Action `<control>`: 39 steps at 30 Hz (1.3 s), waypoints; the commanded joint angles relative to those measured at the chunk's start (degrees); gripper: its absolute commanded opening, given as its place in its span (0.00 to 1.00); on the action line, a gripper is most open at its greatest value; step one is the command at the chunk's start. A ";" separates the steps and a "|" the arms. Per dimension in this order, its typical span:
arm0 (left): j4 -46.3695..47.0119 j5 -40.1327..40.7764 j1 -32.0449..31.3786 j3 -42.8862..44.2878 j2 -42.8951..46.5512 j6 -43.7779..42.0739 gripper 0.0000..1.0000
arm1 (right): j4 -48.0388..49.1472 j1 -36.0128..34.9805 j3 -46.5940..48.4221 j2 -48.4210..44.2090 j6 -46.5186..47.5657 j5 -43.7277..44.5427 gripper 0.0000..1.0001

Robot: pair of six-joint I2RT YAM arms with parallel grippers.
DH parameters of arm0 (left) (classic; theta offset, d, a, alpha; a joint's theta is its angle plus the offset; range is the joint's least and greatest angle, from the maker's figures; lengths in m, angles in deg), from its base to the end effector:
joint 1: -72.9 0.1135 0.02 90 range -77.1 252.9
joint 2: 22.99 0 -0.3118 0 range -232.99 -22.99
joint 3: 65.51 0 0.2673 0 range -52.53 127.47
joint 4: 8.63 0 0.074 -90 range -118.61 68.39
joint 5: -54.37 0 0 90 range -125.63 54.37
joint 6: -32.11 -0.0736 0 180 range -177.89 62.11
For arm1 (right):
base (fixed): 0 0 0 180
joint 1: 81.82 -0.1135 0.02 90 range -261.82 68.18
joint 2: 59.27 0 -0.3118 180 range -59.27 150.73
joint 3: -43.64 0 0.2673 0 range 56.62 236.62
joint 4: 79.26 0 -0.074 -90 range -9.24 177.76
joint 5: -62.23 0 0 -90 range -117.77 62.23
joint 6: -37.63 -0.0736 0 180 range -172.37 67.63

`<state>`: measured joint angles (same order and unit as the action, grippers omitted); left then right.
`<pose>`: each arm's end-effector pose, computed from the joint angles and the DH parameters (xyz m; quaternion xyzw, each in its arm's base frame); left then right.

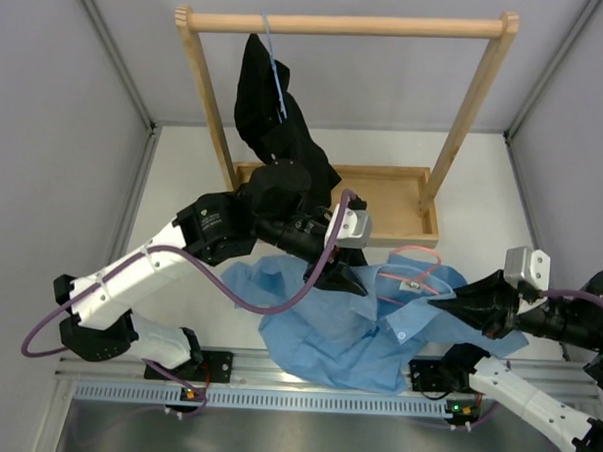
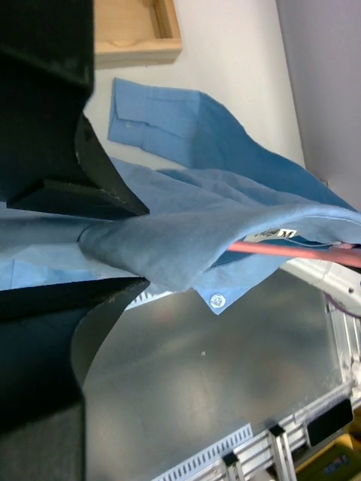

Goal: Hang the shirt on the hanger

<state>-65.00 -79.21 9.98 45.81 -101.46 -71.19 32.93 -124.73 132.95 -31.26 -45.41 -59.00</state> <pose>0.0909 -0.2893 0.5132 0.6394 0.4855 -0.4954 0.3317 -0.0193 0.0342 0.4789 -0.4655 0.5760 0.3889 0.5480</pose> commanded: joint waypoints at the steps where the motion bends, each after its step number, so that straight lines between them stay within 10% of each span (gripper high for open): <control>1: 6.47 7.43 0.16 0.63 3.41 2.56 0.44 | 3.06 -0.41 3.64 0.38 -1.24 7.98 0.00; 2: 9.09 10.15 0.16 0.01 4.64 3.53 0.68 | 3.15 -0.41 4.69 0.12 -1.94 10.37 0.00; 9: 13.34 28.62 0.16 -1.75 9.92 8.90 0.98 | -2.73 -0.59 11.55 1.87 -4.68 24.44 0.00; 24: 12.03 66.66 0.16 -13.96 31.27 19.45 0.98 | -16.09 -5.51 40.81 10.12 -6.52 39.91 0.00; 39: 5.25 69.68 0.16 -32.84 39.98 20.95 0.98 | -10.78 -15.36 58.49 26.38 -3.99 64.41 0.00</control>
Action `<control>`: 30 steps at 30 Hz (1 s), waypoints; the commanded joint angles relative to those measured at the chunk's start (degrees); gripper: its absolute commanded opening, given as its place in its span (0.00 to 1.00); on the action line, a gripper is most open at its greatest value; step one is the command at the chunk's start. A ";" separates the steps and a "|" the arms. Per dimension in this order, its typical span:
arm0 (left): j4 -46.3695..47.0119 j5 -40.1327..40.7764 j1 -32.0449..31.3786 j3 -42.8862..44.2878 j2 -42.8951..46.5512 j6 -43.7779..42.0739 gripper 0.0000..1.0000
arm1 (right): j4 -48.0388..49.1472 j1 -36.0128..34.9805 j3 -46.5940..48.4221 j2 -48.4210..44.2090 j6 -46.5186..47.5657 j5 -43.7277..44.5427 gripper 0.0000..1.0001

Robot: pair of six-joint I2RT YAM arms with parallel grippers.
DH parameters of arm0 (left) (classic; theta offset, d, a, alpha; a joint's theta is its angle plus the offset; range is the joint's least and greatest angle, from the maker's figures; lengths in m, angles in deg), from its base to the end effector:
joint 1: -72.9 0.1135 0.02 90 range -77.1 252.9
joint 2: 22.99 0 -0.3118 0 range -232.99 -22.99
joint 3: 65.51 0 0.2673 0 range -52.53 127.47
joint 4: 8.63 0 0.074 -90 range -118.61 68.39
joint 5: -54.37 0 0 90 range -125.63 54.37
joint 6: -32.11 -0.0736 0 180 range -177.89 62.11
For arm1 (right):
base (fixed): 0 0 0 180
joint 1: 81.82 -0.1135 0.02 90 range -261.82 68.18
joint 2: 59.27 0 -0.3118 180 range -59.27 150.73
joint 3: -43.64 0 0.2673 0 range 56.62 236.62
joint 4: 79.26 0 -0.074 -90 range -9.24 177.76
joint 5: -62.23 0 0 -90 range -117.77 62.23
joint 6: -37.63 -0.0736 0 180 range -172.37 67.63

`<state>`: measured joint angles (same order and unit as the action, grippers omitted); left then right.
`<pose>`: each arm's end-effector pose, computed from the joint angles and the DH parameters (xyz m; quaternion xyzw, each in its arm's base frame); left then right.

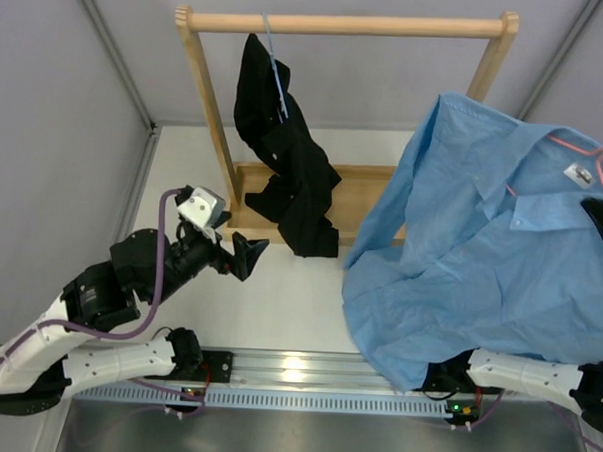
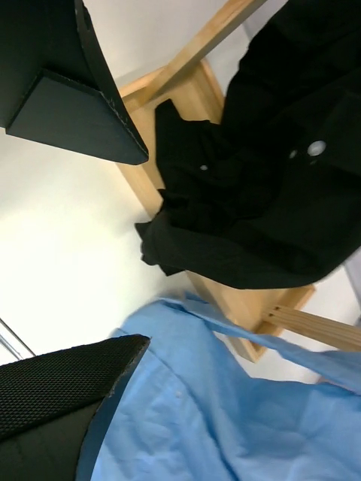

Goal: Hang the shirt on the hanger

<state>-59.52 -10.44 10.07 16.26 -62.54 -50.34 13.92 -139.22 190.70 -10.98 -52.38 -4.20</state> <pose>0.0811 -0.0894 0.4705 0.2175 0.7217 -0.2313 0.6151 -0.0236 -0.0915 0.6397 -0.1568 0.6169 0.2525 0.7288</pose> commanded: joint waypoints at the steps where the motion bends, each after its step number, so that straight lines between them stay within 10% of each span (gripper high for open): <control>1: -0.06 0.83 0.07 -4.53 1.40 0.09 0.98 | 10.45 -1.04 0.57 6.37 3.43 11.56 0.00; 15: 2.84 -0.23 0.16 -17.11 5.01 0.10 0.98 | 27.60 -3.32 6.28 13.67 9.59 13.17 0.00; 30: 3.11 -2.78 0.78 -19.40 10.63 -0.78 0.98 | 42.89 -3.85 -25.95 0.24 7.49 7.46 0.00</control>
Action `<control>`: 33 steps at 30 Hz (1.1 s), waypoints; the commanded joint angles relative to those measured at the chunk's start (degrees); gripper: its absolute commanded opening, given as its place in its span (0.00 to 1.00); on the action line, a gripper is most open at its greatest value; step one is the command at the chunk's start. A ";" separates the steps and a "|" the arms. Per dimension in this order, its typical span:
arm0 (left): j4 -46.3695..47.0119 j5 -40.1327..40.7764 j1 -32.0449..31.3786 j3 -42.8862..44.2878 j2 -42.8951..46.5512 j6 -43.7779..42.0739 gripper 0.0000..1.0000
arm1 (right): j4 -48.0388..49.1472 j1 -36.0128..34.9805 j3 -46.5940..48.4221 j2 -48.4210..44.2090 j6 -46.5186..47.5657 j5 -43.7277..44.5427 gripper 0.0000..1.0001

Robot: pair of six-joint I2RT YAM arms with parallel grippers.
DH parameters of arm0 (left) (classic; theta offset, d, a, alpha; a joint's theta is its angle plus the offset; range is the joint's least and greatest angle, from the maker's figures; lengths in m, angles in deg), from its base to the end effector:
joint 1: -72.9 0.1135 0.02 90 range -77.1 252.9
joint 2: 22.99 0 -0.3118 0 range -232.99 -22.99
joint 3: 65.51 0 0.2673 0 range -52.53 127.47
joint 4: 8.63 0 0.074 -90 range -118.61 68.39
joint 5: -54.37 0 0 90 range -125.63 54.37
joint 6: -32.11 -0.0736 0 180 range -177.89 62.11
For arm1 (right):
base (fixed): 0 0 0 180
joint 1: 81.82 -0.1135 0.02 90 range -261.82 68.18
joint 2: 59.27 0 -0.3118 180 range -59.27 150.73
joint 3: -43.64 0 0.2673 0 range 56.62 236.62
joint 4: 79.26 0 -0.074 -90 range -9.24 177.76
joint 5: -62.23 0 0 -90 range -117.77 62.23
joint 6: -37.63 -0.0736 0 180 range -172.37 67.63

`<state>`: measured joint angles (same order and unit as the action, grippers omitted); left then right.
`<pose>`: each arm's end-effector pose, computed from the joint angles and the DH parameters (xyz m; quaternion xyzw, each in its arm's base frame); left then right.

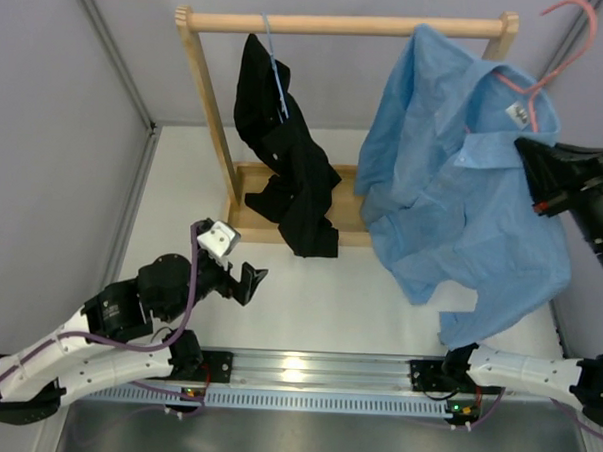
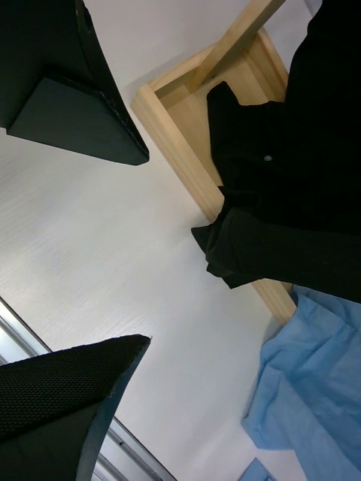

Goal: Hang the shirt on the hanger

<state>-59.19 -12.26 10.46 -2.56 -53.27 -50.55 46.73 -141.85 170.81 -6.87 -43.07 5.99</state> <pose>0.0770 -0.0844 0.3715 0.2605 0.7571 -0.1954 0.5664 0.0486 0.0024 0.6664 -0.1127 0.5831 0.1883 0.7822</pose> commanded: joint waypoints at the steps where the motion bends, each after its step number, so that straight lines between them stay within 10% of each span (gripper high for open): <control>1: 2.78 -1.14 0.38 -0.76 2.06 -0.48 0.98 | 11.66 -1.23 -10.44 -4.76 -2.09 -2.99 0.00; 22: 3.39 -5.18 3.98 -1.20 4.00 -0.92 0.98 | 20.46 1.04 -24.56 -1.87 -3.59 9.49 0.00; 33: 7.61 1.23 38.49 -3.56 6.91 4.53 0.98 | 25.39 20.64 -18.67 8.14 -15.97 -5.54 0.00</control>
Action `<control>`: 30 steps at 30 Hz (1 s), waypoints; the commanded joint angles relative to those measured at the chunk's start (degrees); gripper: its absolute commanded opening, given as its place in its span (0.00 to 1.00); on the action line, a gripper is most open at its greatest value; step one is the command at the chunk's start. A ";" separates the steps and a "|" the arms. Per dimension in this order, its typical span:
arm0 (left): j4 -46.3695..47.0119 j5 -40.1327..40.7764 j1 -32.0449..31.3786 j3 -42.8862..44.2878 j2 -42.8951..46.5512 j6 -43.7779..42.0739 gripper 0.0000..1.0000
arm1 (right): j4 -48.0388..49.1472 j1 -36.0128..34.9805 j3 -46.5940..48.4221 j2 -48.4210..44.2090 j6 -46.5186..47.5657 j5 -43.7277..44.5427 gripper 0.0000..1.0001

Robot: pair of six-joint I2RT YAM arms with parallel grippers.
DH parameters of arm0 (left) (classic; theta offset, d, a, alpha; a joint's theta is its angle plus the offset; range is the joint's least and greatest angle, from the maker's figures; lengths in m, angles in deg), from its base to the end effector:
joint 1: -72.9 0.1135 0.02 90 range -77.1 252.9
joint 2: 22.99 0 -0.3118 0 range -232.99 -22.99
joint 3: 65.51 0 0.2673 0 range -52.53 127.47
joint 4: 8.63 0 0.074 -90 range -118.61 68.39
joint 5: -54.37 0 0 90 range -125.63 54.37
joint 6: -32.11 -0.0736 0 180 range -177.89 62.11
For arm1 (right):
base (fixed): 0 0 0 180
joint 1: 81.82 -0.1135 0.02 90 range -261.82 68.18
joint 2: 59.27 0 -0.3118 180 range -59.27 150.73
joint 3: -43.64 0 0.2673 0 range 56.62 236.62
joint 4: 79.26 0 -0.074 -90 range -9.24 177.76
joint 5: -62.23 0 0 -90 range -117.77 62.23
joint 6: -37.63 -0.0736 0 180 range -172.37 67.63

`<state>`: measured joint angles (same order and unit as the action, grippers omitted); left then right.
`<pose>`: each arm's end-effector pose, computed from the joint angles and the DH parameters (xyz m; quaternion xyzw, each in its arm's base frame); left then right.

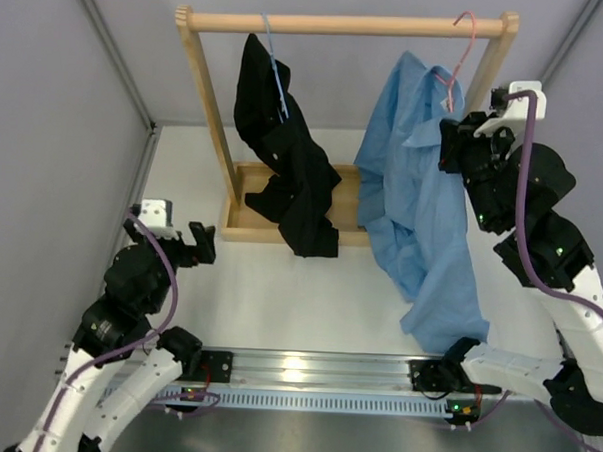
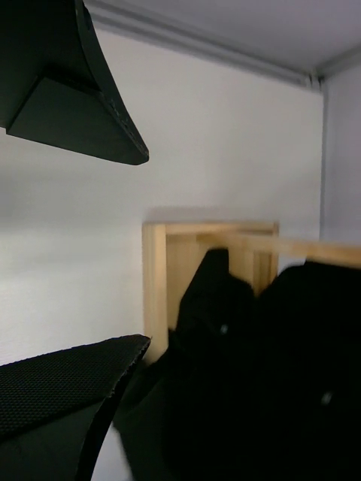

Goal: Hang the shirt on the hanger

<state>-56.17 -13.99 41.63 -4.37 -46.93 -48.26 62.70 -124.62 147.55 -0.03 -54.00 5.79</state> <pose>0.0893 -0.0225 0.3761 0.0235 0.7635 -0.0847 0.6398 0.1634 0.0959 0.5850 -0.0220 0.6719 0.0926 0.7345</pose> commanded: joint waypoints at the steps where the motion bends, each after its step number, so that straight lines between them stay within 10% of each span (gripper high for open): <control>1: 4.68 2.70 12.84 -2.19 0.39 3.54 0.98 | 9.41 4.30 5.73 2.36 -5.23 -5.78 0.00; 7: 5.91 -6.08 22.65 -3.95 -0.49 4.70 0.98 | 11.68 9.85 11.02 9.05 -9.62 -11.85 0.00; 30: 6.53 -10.92 22.65 -5.36 0.57 4.43 0.98 | 24.26 20.48 -6.56 8.43 -24.29 -29.07 0.00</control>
<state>-53.11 -23.32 63.86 -9.11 -46.97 -44.26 77.98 -106.42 141.63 11.21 -75.27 -18.95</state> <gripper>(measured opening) 0.982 0.032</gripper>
